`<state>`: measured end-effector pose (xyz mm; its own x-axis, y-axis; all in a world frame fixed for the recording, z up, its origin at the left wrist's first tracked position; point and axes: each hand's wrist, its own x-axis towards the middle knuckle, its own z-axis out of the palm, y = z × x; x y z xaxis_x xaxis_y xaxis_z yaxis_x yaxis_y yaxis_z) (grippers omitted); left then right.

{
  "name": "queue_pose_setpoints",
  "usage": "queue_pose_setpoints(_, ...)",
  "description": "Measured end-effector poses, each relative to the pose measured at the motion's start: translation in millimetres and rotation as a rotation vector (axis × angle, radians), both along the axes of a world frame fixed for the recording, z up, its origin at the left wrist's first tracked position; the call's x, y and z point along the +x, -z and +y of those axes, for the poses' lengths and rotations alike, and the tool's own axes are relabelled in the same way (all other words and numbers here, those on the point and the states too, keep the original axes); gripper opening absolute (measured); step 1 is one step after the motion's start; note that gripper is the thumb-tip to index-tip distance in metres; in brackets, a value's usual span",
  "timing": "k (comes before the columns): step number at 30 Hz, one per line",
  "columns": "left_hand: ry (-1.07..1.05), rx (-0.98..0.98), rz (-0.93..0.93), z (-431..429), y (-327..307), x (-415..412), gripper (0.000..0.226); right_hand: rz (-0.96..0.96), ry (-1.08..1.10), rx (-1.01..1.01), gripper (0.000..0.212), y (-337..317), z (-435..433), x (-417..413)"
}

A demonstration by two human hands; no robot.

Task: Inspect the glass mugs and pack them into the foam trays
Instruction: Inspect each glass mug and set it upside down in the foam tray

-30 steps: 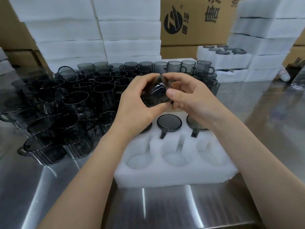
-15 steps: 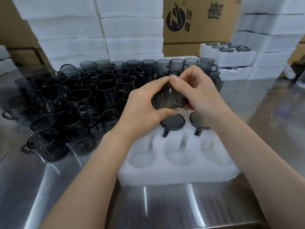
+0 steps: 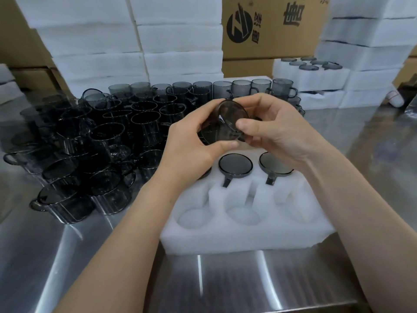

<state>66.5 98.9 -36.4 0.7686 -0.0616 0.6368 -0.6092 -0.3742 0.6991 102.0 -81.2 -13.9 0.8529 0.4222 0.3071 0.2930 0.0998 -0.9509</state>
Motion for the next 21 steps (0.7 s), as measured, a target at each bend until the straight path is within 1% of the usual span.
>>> queue_pose_setpoints(3,-0.017,0.072,0.001,-1,-1,-1,0.067,-0.070,0.130,-0.062,0.027,1,5,-3)
queue_pose_setpoints(6,-0.015,0.129,-0.013,-3,-2,-3,0.068,-0.154,0.267,-0.053,0.019,3,12,-6)
queue_pose_setpoints(8,-0.007,0.158,-0.026,-4,-2,-3,0.068,-0.200,0.342,-0.044,0.023,3,14,-6)
queue_pose_setpoints(10,0.003,0.151,-0.031,-4,-2,-2,0.067,-0.180,0.370,-0.014,0.024,3,16,-7)
queue_pose_setpoints(13,0.001,0.062,-0.036,-3,-2,0,0.061,-0.109,0.320,0.044,0.017,2,14,-7)
queue_pose_setpoints(15,-0.003,-0.032,-0.043,-3,-1,1,0.056,-0.035,0.259,0.094,0.014,-1,11,-7)
queue_pose_setpoints(17,0.009,-0.111,-0.040,-1,0,2,0.054,0.001,0.204,0.043,0.021,-2,8,-7)
queue_pose_setpoints(19,0.032,-0.147,-0.031,1,1,4,0.056,0.013,0.123,-0.060,0.031,-1,9,-8)
queue_pose_setpoints(21,0.064,-0.167,-0.020,2,0,5,0.057,0.026,0.051,-0.086,0.038,1,11,-9)
